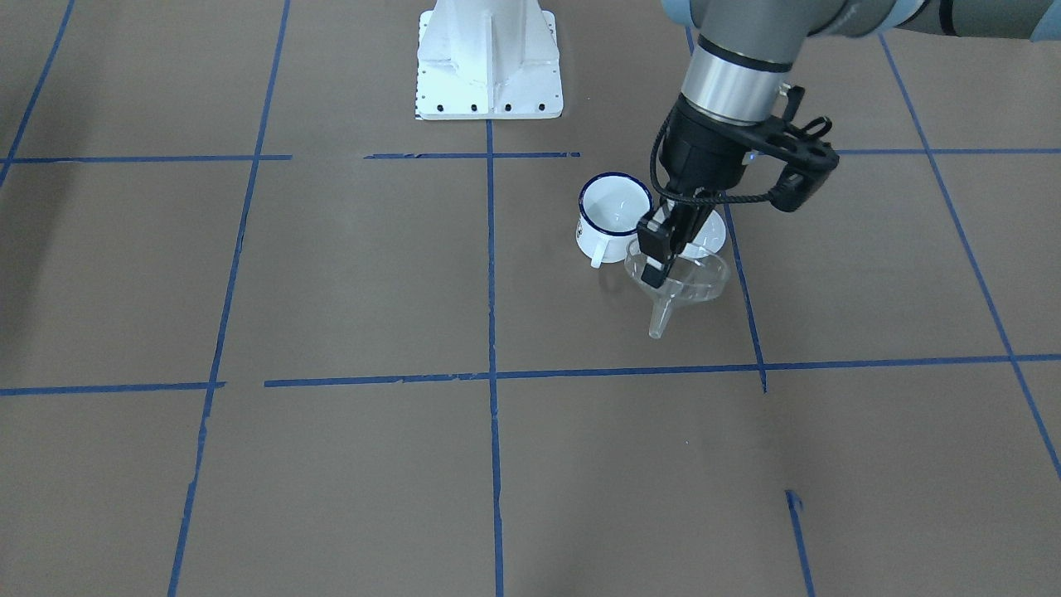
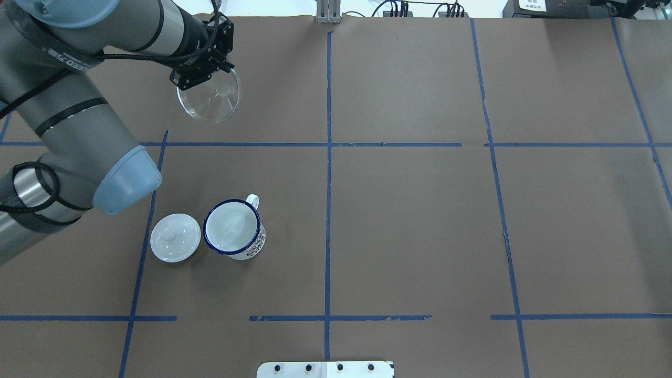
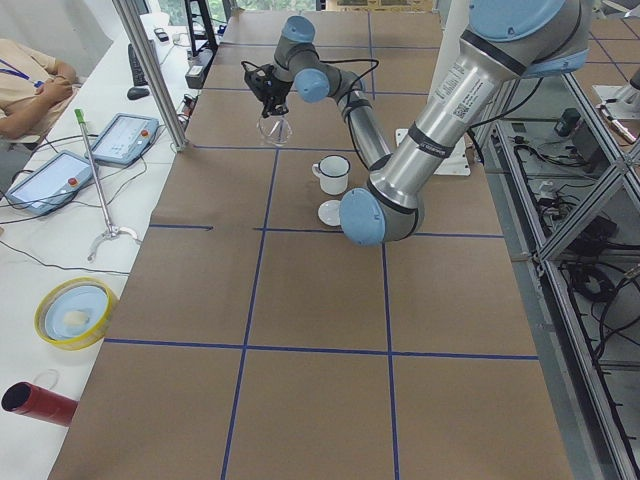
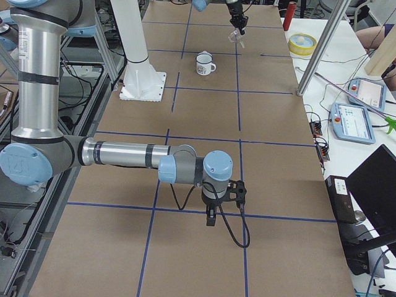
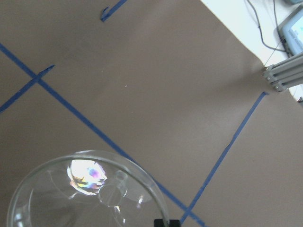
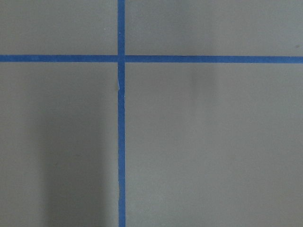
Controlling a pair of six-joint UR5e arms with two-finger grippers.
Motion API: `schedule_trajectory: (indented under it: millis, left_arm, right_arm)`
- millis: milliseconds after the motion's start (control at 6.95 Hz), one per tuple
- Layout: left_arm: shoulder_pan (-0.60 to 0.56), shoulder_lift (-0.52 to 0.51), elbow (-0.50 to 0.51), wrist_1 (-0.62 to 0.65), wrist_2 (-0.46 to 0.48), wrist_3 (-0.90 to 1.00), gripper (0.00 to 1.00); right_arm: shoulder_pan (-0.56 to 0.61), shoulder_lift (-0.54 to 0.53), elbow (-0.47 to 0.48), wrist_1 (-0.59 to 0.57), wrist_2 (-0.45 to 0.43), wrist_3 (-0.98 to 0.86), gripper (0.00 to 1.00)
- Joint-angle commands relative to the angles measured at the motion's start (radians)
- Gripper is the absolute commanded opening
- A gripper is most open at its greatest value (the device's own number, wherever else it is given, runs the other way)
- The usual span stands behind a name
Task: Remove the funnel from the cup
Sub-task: 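Lift the funnel out of the mug with the left gripper, then carry the funnel farther from the robot and set it down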
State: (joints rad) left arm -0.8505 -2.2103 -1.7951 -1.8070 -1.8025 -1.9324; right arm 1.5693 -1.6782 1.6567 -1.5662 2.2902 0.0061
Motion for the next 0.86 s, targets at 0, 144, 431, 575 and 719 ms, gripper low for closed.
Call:
schedule_trajectory:
  millis: [0, 144, 431, 575, 719]
  left_arm:
    - [-0.004, 0.018, 0.338, -0.545, 0.176, -0.17, 0.0]
    - [0.033, 0.018, 0.426, -0.683, 0.312, -0.181, 0.0]
    - [0.056, 0.014, 0.564, -0.806, 0.354, -0.174, 0.0]
    - [0.06, 0.003, 0.613, -0.862, 0.356, -0.172, 0.0]
    - [0.06, -0.008, 0.643, -0.877, 0.357, -0.174, 0.0]
  right_arm:
    - [0.0, 0.0, 0.0, 0.0, 0.0, 0.0, 1.0]
    - [0.0, 0.0, 0.0, 0.0, 0.0, 0.0, 1.0]
    - [0.0, 0.0, 0.0, 0.0, 0.0, 0.0, 1.0]
    - [0.0, 0.0, 0.0, 0.0, 0.0, 0.0, 1.0]
    - [0.0, 0.0, 0.0, 0.0, 0.0, 0.0, 1.0]
